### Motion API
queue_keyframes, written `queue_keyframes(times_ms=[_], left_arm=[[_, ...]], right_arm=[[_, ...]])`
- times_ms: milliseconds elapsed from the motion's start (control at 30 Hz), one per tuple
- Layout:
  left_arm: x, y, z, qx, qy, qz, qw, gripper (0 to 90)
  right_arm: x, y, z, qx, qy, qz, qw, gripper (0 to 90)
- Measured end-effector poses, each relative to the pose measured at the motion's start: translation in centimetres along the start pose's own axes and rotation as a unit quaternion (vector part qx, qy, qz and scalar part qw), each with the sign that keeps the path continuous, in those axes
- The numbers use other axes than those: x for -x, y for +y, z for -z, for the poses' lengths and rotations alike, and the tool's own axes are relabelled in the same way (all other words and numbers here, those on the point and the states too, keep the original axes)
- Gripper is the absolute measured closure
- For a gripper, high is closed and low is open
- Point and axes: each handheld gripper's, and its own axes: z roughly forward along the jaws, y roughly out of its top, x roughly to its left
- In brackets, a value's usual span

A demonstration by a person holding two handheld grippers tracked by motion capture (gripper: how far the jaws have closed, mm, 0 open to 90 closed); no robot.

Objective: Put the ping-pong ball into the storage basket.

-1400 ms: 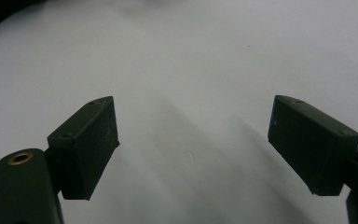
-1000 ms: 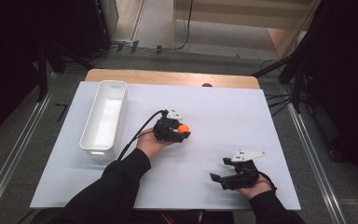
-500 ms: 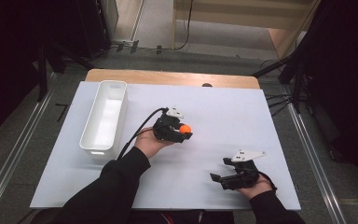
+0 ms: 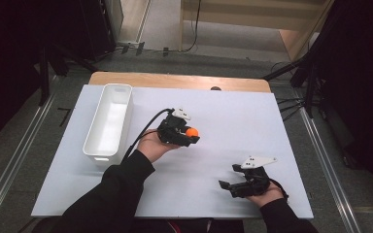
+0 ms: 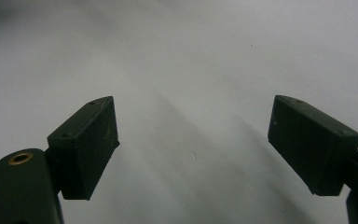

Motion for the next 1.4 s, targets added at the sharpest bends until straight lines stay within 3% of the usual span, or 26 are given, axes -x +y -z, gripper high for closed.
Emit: queue_keyframes(times_ms=[533, 900, 1400], left_arm=[[-0.2, 1.2, 2.6, 0.006, -0.006, 0.009, 0.9999, 50.2], [-0.6, 1.1, 2.6, -0.001, 0.002, 0.004, 1.0, 50.2], [-1.6, 0.8, 3.3, 0.001, 0.01, 0.019, 0.9998, 50.2]], right_arm=[[0.0, 0.0, 0.0, -0.001, -0.001, 0.001, 1.0, 14.8], [0.0, 0.0, 0.1, -0.001, -0.002, 0.0, 1.0, 14.8], [0.0, 0.0, 0.1, -0.001, -0.002, -0.002, 1.0, 14.7]])
